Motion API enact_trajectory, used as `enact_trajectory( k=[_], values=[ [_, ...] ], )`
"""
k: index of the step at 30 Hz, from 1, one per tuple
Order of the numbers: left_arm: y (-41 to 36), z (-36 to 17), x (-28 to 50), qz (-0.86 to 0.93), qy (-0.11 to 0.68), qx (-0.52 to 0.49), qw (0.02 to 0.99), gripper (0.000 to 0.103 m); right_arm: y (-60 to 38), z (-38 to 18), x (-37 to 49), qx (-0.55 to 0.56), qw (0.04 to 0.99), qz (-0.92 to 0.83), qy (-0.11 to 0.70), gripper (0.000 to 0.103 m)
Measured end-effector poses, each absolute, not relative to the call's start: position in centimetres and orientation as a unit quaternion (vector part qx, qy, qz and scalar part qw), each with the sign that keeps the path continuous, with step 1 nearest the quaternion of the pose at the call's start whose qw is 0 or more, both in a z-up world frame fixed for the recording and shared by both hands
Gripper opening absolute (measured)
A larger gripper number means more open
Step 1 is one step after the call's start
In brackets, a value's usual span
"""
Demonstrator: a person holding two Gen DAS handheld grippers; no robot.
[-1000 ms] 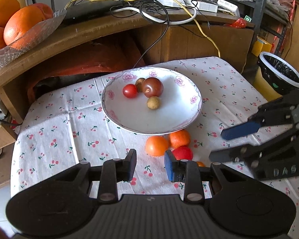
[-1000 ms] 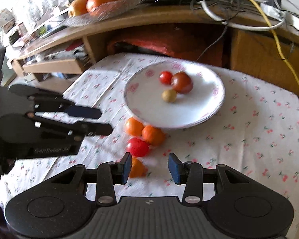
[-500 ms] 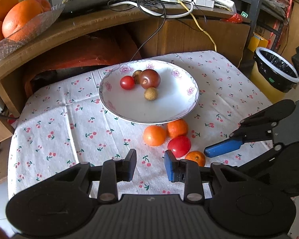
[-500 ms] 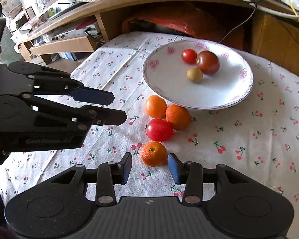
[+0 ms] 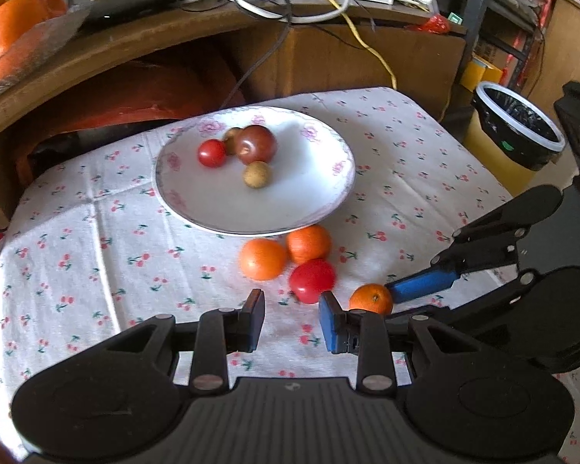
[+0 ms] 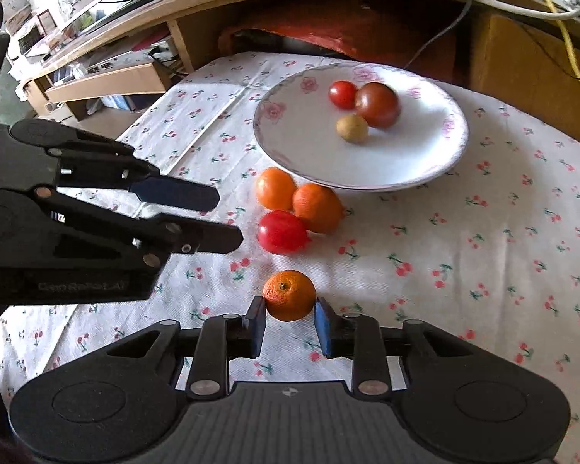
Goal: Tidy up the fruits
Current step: 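Grasp a red cherry tomato with the left gripper while the right grasps a mandarin orange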
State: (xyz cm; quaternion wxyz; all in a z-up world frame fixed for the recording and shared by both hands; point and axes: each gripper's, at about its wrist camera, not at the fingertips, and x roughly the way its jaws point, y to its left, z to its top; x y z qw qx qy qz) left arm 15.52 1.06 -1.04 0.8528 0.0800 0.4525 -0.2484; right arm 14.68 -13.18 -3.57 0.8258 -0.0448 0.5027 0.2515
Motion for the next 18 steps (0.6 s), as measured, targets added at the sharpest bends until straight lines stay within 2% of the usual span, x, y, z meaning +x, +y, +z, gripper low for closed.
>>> enact_trajectory(
  k=[18],
  values=[
    [-2.4,-3.4,17.1,-0.220,0.453,0.107,0.857,0.040,-16.9,-3.9,14.8,-0.042,0.838,0.206,0.503,0.023]
  ],
)
